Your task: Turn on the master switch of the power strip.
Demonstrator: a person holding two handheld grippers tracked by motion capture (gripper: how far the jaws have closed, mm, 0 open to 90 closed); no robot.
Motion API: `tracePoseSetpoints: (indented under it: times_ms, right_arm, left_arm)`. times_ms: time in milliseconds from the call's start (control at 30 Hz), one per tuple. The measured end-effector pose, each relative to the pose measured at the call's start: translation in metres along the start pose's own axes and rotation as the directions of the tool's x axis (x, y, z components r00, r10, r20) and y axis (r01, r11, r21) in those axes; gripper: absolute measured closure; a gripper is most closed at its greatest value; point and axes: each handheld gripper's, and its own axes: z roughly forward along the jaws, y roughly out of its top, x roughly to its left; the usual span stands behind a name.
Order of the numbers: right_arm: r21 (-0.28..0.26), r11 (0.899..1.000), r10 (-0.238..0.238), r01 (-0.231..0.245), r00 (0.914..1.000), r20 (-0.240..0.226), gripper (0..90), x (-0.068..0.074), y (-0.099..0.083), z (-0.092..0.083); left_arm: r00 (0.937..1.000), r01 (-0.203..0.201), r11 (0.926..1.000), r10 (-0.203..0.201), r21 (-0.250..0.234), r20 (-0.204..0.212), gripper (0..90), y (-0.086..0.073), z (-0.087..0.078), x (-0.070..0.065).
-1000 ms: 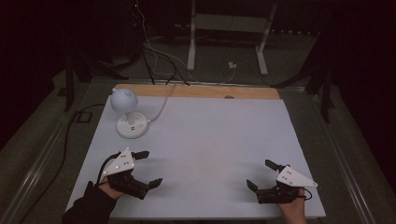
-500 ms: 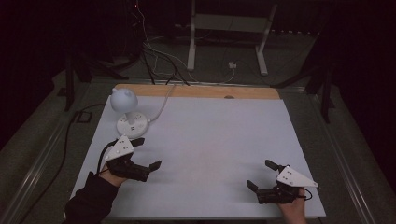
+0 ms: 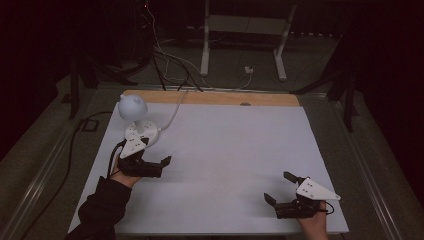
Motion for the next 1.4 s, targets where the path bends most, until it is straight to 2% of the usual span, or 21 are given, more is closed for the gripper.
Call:
tracePoseSetpoints:
  times_ms: [133, 267, 400, 600, 700, 767, 800, 833, 867, 900, 933, 967, 1000, 1033, 1067, 1167, 1200, 1267, 1300, 1333, 1400]
  right_arm:
    - [0.000, 1.000, -0.002, 0.002, 1.0000, -0.001, 0.0, 0.000, 0.000, 0.000]
    - [0.000, 1.000, 0.000, 0.000, 1.0000, -0.001, 0.0, 0.000, 0.000, 0.000]
    - [-0.002, 1.000, 0.001, -0.001, 1.0000, -0.001, 0.0, -0.001, 0.000, 0.000]
    - [-0.002, 1.000, 0.003, -0.003, 1.0000, -0.005, 0.0, -0.001, 0.000, 0.000]
    - [-0.003, 1.000, 0.004, -0.004, 1.0000, -0.007, 0.0, -0.001, 0.000, 0.000]
    - [-0.005, 1.000, 0.004, -0.004, 1.0000, -0.008, 0.0, -0.001, 0.000, 0.000]
    - [-0.003, 1.000, 0.007, -0.007, 0.9999, -0.010, 0.0, -0.001, 0.000, 0.000]
    - [-0.003, 1.000, 0.007, -0.007, 0.9999, -0.010, 0.0, -0.001, 0.000, 0.000]
    - [-0.001, 1.000, 0.008, -0.008, 0.9999, -0.012, 0.0, -0.001, -0.001, 0.000]
    - [-0.001, 1.000, 0.008, -0.008, 0.9999, -0.012, 0.0, -0.001, -0.001, 0.000]
    - [-0.004, 1.000, 0.006, -0.006, 0.9999, -0.013, 0.0, -0.001, -0.001, 0.000]
    - [-0.004, 1.000, 0.006, -0.006, 0.9999, -0.013, 0.0, -0.001, -0.001, 0.000]
    - [-0.007, 1.000, 0.007, -0.007, 0.9999, -0.012, 0.0, -0.002, -0.001, 0.000]
    - [-0.007, 1.000, 0.007, -0.007, 0.9999, -0.012, 0.0, -0.002, -0.001, 0.000]
    - [-0.008, 1.000, 0.006, -0.007, 0.9999, -0.013, 0.0, -0.002, -0.001, 0.000]
    - [-0.009, 1.000, 0.005, -0.005, 0.9999, -0.012, 0.0, -0.001, -0.001, 0.000]
    - [-0.008, 1.000, 0.006, -0.006, 0.9999, -0.014, 0.0, -0.001, -0.001, -0.001]
    - [-0.008, 1.000, 0.006, -0.006, 0.9999, -0.014, 0.0, -0.001, -0.001, -0.001]
    - [-0.008, 1.000, 0.007, -0.007, 0.9999, -0.015, 0.0, -0.001, -0.001, -0.001]
    - [-0.009, 1.000, 0.008, -0.009, 0.9999, -0.015, 0.0, -0.002, -0.001, 0.000]
    - [-0.008, 1.000, 0.009, -0.009, 0.9998, -0.016, 0.0, -0.002, -0.001, 0.000]
  left_arm:
    - [0.9994, 0.023, 0.9996, -0.023, 0.014, -0.026, 0.2, 0.000, 0.006, 0.006]
    - [0.9966, 0.069, 0.9976, -0.068, 0.009, -0.045, 0.2, 0.001, 0.011, 0.011]
    - [0.9925, 0.094, 0.9953, -0.092, 0.025, -0.081, 0.1, 0.002, 0.018, 0.017]
    - [0.9806, 0.118, 0.9927, -0.112, 0.027, -0.161, 0.1, 0.002, 0.029, 0.025]
    - [0.9766, 0.132, 0.9911, -0.126, 0.021, -0.174, 1.6, 0.000, 0.032, 0.031]
    - [0.9713, 0.138, 0.9902, -0.131, 0.021, -0.198, 3.1, 0.000, 0.035, 0.034]
    - [0.9699, 0.147, 0.9889, -0.140, 0.021, -0.199, 7.5, -0.001, 0.036, 0.036]
    - [0.9657, 0.153, 0.9879, -0.144, 0.024, -0.216, 7.5, -0.001, 0.038, 0.038]
    - [0.9625, 0.155, 0.9877, -0.146, 0.021, -0.228, 14.2, -0.001, 0.039, 0.039]
    - [0.9613, 0.154, 0.9879, -0.145, 0.019, -0.234, 14.2, -0.002, 0.040, 0.040]
    - [0.9596, 0.147, 0.9889, -0.138, 0.020, -0.245, 18.4, -0.001, 0.041, 0.040]
    - [0.9611, 0.142, 0.9897, -0.133, 0.018, -0.242, 18.4, -0.001, 0.042, 0.040]
    - [0.9603, 0.136, 0.9906, -0.127, 0.018, -0.248, 26.9, -0.001, 0.043, 0.040]
    - [0.9572, 0.131, 0.9912, -0.122, 0.017, -0.262, 31.8, -0.002, 0.044, 0.040]
    - [0.9565, 0.132, 0.9912, -0.124, 0.010, -0.264, 31.8, -0.002, 0.045, 0.041]
    - [0.9500, 0.139, 0.9903, -0.132, 0.006, -0.283, 45.9, -0.002, 0.047, 0.044]
    - [0.9465, 0.139, 0.9902, -0.131, 0.008, -0.295, 54.2, -0.002, 0.048, 0.045]
    - [0.9431, 0.135, 0.9908, -0.123, 0.016, -0.309, 57.5, -0.003, 0.051, 0.047]
    - [0.9389, 0.133, 0.9909, -0.120, 0.018, -0.322, 60.2, -0.003, 0.052, 0.049]
    - [0.9381, 0.134, 0.9908, -0.120, 0.020, -0.325, 67.0, -0.004, 0.053, 0.050]
    - [0.9351, 0.130, 0.9913, -0.117, 0.017, -0.334, 69.2, -0.005, 0.056, 0.052]
